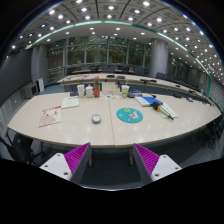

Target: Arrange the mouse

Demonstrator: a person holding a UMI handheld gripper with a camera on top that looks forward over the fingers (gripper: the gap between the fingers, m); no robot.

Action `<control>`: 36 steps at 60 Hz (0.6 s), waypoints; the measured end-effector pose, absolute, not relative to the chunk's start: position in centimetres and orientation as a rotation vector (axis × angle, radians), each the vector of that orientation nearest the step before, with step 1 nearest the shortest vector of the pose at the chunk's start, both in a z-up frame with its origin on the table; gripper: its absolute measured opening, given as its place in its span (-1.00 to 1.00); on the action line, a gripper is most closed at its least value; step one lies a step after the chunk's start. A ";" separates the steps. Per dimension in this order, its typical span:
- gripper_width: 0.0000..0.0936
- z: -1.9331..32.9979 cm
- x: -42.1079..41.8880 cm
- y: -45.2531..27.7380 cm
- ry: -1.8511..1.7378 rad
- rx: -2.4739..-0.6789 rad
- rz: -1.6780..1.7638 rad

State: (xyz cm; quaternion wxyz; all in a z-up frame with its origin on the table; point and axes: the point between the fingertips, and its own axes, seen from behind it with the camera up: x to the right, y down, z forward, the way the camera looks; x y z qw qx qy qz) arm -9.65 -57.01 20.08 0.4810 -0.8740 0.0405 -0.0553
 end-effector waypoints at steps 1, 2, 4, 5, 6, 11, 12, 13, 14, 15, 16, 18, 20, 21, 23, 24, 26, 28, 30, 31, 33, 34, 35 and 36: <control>0.84 20.0 -9.7 -57.0 0.096 -2.134 -0.133; 0.84 20.4 -10.0 -58.6 0.092 -2.138 -0.129; 0.85 19.6 -10.0 -56.4 0.088 -2.142 -0.126; 0.84 19.4 -10.1 -56.1 0.086 -2.146 -0.124; 0.85 19.4 -10.7 -57.0 0.083 -2.154 -0.119; 0.85 16.8 -12.0 -53.4 0.074 -2.170 -0.107; 0.85 16.5 -12.2 -52.9 0.073 -2.174 -0.103; 0.85 16.2 -12.4 -52.5 0.072 -2.177 -0.098; 0.85 15.9 -12.6 -51.9 0.069 -2.178 -0.092; 0.86 15.2 -13.1 -50.6 0.066 -2.178 -0.085; 0.86 14.8 -13.4 -50.0 0.064 -2.178 -0.080; 0.86 14.0 -14.1 -48.6 0.058 -2.179 -0.075; 0.86 13.2 -14.8 -47.1 0.052 -2.178 -0.070; 0.86 12.8 -15.1 -46.3 0.049 -2.176 -0.067; 0.86 12.0 -15.7 -44.4 0.041 -2.170 -0.061; 0.86 11.8 -15.6 -43.3 0.037 -2.166 -0.056; 0.85 11.1 -16.1 -41.1 0.032 -2.147 -0.051; 0.83 10.4 -16.4 -38.8 0.024 -2.136 -0.052; 0.83 9.5 -16.9 -36.5 0.014 -2.136 -0.056; 0.83 9.0 -17.0 -35.4 0.008 -2.137 -0.056; 0.82 8.1 -17.1 -33.3 0.002 -2.134 -0.056; 0.82 7.6 -17.1 -32.2 0.002 -2.134 -0.058; 0.82 7.1 -17.1 -31.1 0.005 -2.136 -0.061; 0.82 6.6 -17.1 -30.1 0.007 -2.142 -0.063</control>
